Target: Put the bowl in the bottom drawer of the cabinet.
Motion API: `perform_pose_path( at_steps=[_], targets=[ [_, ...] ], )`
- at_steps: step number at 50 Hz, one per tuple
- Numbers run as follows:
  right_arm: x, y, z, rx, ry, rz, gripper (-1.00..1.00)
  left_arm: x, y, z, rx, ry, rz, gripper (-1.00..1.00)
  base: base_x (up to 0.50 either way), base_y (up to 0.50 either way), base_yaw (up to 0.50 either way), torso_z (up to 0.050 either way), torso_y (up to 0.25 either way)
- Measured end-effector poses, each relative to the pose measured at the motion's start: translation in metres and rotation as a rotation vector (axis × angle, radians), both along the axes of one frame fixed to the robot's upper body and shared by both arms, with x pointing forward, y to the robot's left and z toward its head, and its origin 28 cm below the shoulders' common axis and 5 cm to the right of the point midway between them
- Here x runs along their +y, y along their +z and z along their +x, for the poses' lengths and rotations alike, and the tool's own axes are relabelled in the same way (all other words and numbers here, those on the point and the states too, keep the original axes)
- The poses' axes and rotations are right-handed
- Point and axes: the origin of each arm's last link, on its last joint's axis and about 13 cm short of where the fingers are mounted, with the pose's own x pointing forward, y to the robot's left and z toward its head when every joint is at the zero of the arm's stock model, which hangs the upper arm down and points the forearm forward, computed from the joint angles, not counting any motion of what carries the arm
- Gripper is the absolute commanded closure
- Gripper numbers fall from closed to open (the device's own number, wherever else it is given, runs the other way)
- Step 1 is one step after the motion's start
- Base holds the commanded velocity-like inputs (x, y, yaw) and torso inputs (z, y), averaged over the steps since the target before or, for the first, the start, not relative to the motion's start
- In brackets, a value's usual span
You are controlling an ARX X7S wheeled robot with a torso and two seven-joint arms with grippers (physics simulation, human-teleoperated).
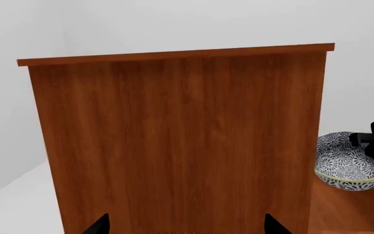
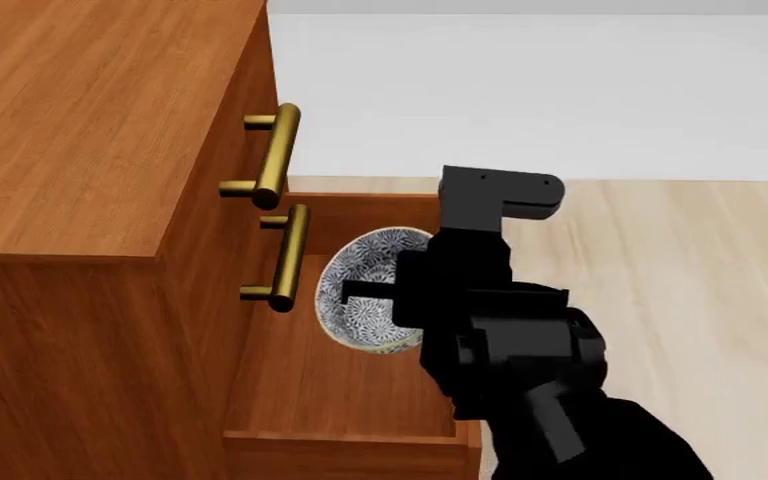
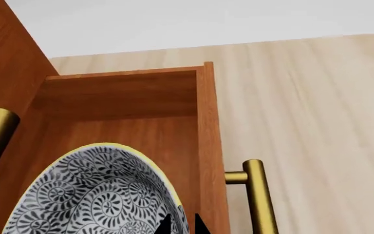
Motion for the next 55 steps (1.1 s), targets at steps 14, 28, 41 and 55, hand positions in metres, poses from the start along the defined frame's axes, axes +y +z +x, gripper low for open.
perform_pose_path(
  at_steps=[14, 28, 41, 55],
  targets=[
    [0.005, -0.008, -0.004, 0.023, 0.024, -0.003, 1.00, 0.001, -0.001, 0.000, 0.002, 0.003, -0.004, -1.00, 0.00, 0.00, 0.00, 0.000, 0.001],
    [0.010, -0.015, -0.008, 0.044, 0.053, -0.005, 1.00, 0.002, 0.000, 0.000, 0.000, 0.007, -0.005, -1.00, 0.00, 0.00, 0.00, 0.000, 0.000],
    [0.014, -0.020, -0.011, 0.062, 0.082, -0.004, 1.00, 0.003, 0.001, 0.000, -0.002, 0.011, -0.007, -1.00, 0.00, 0.00, 0.00, 0.000, 0.001],
    [0.017, -0.027, -0.015, 0.085, 0.109, 0.008, 1.00, 0.004, 0.000, -0.001, 0.000, 0.015, -0.008, -1.00, 0.00, 0.00, 0.00, 0.000, 0.000]
  ],
)
